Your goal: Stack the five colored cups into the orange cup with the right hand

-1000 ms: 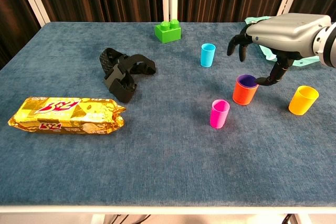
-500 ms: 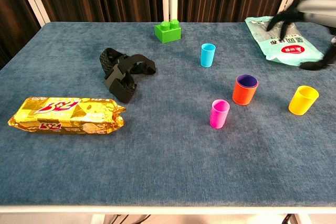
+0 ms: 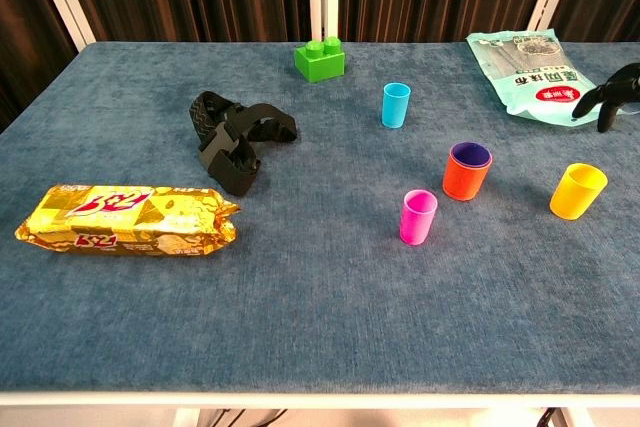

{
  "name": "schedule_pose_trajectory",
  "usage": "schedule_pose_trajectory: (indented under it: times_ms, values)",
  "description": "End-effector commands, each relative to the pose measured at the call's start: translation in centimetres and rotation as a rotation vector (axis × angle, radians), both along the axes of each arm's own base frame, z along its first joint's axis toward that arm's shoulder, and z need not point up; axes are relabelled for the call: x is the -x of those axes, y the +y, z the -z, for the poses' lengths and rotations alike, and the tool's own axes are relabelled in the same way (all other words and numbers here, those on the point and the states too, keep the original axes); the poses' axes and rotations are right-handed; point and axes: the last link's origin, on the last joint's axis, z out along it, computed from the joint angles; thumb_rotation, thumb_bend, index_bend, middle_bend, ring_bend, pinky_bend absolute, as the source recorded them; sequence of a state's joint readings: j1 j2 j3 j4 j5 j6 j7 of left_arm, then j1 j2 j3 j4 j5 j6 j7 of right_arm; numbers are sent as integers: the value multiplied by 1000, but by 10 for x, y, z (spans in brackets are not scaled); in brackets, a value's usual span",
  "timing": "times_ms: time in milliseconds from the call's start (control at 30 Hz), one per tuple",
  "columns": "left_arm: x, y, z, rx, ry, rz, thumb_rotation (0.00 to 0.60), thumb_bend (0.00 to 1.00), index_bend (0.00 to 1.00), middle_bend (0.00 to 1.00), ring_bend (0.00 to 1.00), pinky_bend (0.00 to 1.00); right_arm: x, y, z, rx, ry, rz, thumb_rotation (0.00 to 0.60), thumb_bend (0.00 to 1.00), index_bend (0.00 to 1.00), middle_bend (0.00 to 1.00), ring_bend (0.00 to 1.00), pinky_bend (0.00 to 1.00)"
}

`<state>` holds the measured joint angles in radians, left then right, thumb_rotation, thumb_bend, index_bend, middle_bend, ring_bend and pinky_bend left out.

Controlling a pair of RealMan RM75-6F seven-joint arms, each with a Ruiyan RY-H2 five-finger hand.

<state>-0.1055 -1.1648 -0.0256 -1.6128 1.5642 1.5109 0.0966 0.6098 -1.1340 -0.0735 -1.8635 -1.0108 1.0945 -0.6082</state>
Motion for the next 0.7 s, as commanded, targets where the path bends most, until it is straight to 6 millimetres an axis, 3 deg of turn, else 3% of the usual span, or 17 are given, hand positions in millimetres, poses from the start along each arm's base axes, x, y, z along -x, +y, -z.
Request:
schedule_pose_trajectory:
  times_ms: [33, 700]
  values:
    - [1, 0, 0, -1, -1, -2, 600, 32, 56, 36, 0, 0, 1, 0, 7, 15, -10, -12, 600, 208, 225, 242, 0, 0]
    - [7, -1, 0, 6, -4, -10, 600, 32, 56, 36, 0, 0, 6, 0, 39, 25, -28, 10, 600, 224, 291, 309, 5, 0]
